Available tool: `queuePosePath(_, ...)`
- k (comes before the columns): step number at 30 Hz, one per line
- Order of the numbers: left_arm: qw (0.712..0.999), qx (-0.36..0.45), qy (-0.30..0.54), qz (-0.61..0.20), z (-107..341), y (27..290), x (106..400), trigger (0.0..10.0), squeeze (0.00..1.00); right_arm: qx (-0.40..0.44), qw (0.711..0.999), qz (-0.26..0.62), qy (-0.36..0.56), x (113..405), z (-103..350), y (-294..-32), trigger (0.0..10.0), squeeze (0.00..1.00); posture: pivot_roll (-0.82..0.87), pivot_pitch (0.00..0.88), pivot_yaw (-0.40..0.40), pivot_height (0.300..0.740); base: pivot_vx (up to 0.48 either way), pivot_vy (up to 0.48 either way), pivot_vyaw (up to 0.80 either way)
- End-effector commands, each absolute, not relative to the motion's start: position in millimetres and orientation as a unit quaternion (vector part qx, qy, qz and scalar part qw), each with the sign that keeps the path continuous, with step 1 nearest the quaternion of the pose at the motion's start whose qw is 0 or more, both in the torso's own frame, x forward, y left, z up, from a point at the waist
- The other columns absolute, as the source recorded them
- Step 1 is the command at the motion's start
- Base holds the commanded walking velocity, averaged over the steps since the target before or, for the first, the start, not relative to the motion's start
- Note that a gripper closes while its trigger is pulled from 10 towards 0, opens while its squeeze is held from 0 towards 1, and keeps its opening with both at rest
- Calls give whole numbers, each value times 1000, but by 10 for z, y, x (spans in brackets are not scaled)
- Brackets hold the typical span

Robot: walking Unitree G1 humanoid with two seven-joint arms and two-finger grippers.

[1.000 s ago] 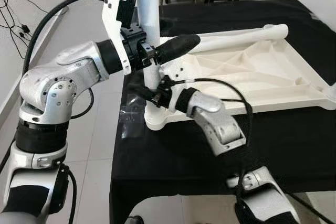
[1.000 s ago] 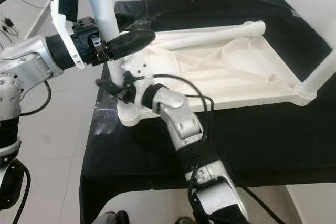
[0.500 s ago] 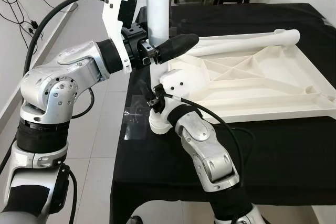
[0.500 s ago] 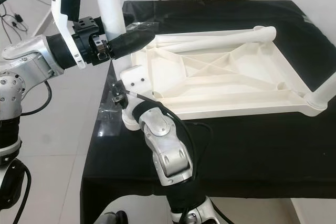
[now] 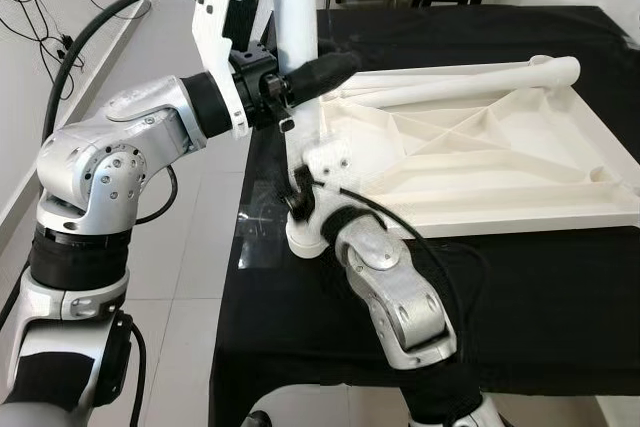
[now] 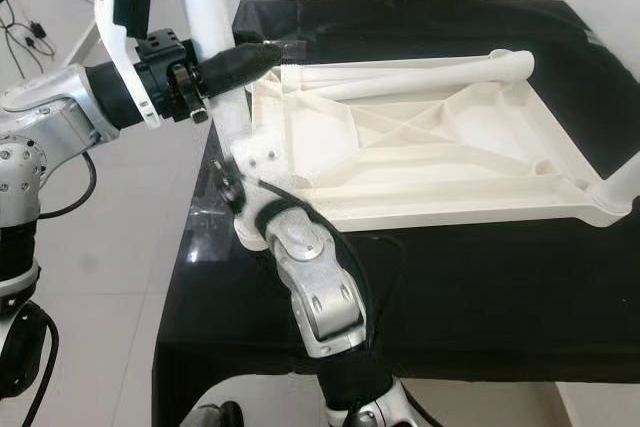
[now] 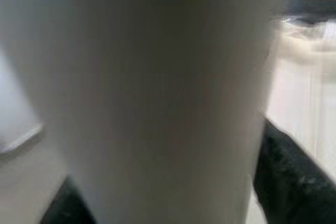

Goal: Building children table

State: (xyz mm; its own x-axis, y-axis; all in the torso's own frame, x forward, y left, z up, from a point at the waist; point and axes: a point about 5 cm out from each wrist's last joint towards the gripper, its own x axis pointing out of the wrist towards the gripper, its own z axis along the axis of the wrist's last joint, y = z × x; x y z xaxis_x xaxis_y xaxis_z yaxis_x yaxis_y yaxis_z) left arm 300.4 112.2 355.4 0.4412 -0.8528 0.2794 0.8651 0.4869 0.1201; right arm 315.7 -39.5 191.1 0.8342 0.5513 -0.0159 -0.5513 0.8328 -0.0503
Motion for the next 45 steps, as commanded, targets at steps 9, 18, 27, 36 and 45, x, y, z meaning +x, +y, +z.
queuePosePath(9, 833, -10, -131, -537, 3492, 1023, 2958, 0, 0, -46, 842, 533, -66, 3607, 2475, -719, 10000, 0, 65, 153, 16, 740, 0, 0, 0)
queuePosePath(18, 828, -7, -123, -547, 3487, 992, 2935, 0, 0, -37, 784, 618, -55, 3692, 2492, -633, 0, 0, 83, 165, 23, 740, 0, 0, 0)
queuePosePath(27, 824, -3, -114, -555, 3467, 982, 2944, 0, 0, -13, 765, 642, -49, 3706, 2410, -553, 0, 0, 84, 174, 33, 740, 0, 0, 0)
queuePosePath(36, 821, 2, -109, -560, 3466, 970, 2963, 0, 0, -4, 784, 619, -48, 3731, 2299, -585, 0, 0, 75, 178, 44, 740, 0, 0, 0)
queuePosePath(45, 852, -5, -114, -511, 3500, 1044, 3074, 10000, 1000, 6, 879, 477, -6, 3796, 2061, -595, 0, 0, 56, 185, 20, 740, 0, 0, 0)
